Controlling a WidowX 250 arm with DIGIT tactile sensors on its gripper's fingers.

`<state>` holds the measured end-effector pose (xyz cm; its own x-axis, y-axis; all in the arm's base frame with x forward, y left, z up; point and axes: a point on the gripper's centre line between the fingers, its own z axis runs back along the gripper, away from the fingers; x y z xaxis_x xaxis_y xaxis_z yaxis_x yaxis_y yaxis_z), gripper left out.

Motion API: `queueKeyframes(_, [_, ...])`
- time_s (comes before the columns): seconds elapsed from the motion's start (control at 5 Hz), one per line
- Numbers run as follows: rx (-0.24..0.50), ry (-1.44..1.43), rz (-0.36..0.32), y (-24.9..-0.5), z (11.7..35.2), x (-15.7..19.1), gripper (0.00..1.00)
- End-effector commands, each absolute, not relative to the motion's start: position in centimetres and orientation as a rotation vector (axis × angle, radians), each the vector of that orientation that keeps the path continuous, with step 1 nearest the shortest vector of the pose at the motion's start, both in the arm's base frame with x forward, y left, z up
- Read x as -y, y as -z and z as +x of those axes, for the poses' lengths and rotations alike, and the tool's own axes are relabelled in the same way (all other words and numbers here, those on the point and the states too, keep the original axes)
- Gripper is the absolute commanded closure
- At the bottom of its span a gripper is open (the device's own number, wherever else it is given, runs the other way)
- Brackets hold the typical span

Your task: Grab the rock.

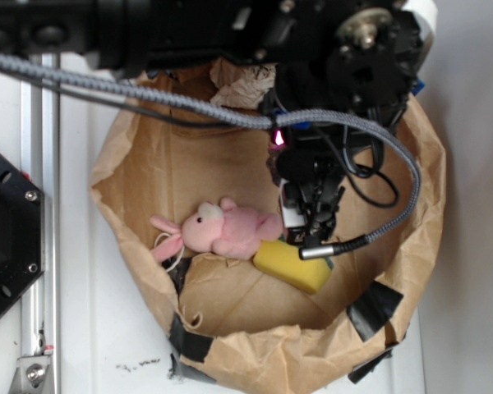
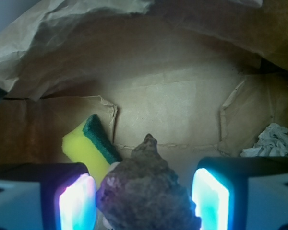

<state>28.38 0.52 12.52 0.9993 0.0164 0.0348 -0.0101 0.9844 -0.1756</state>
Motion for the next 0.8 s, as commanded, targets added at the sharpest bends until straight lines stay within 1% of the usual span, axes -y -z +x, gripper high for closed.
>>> queueKeyframes(0.0, [0.135, 0.055, -0.166, -16.18, 28.54, 0.98, 1.00])
queueKeyframes(0.2, [0.138, 0.067, -0.159, -16.28, 28.34, 1.38, 1.00])
queueKeyframes(0.6, [0.145, 0.077, -0.118, -15.72, 28.17, 1.39, 1.00])
